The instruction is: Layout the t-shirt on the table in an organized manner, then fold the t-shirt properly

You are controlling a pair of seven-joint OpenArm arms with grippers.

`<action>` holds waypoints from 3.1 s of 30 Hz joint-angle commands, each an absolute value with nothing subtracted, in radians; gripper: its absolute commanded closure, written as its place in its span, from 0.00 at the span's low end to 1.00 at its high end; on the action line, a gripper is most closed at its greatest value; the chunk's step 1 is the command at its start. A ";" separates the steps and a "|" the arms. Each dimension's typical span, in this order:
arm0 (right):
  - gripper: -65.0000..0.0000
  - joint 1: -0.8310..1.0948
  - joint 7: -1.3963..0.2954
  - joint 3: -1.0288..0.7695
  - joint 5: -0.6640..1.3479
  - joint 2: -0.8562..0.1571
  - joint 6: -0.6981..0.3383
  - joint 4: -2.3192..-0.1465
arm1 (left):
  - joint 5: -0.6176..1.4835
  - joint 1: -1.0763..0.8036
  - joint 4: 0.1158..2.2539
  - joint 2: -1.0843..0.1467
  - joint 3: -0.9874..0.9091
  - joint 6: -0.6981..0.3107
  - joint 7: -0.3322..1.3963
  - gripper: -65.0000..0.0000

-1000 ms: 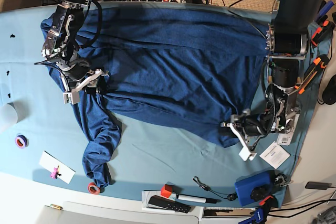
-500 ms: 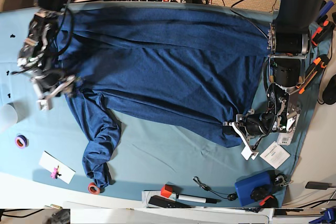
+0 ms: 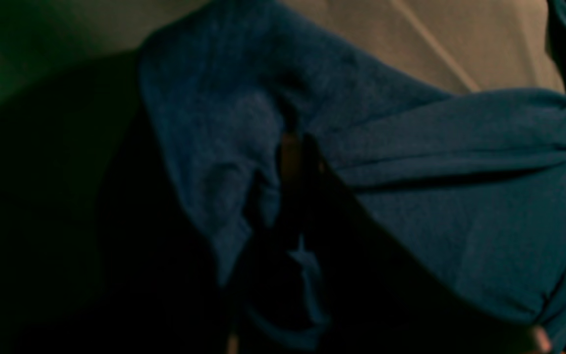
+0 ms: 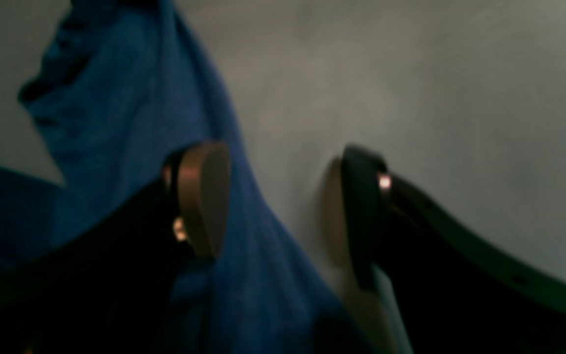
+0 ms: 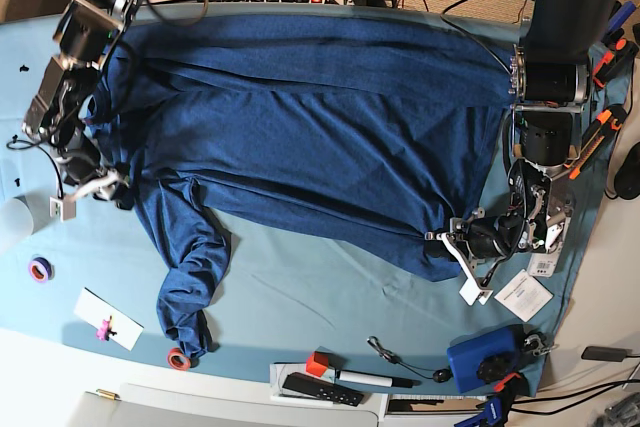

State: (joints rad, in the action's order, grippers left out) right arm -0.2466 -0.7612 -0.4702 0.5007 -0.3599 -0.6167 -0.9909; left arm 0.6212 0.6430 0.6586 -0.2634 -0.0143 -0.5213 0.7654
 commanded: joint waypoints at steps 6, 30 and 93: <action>0.45 -0.279 -1.055 -0.464 0.591 -0.363 -0.681 -0.974 | 0.620 0.670 0.670 -0.272 -0.015 -0.521 0.758 1.00; 1.00 -0.226 -1.151 -0.467 0.876 -0.382 -0.698 -1.167 | 1.020 0.669 0.697 -0.394 -0.017 -0.698 0.904 1.00; 0.61 0.252 -1.198 -0.652 0.781 -0.374 -0.698 -1.667 | 1.484 0.377 0.789 -0.549 -0.017 -0.698 1.396 0.54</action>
State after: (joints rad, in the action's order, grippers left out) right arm 0.2569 -1.2144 -0.6415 0.7715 -0.3511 -0.6971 -1.6512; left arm 1.4883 0.3737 0.7856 -0.5327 -0.0147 -0.7116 1.3796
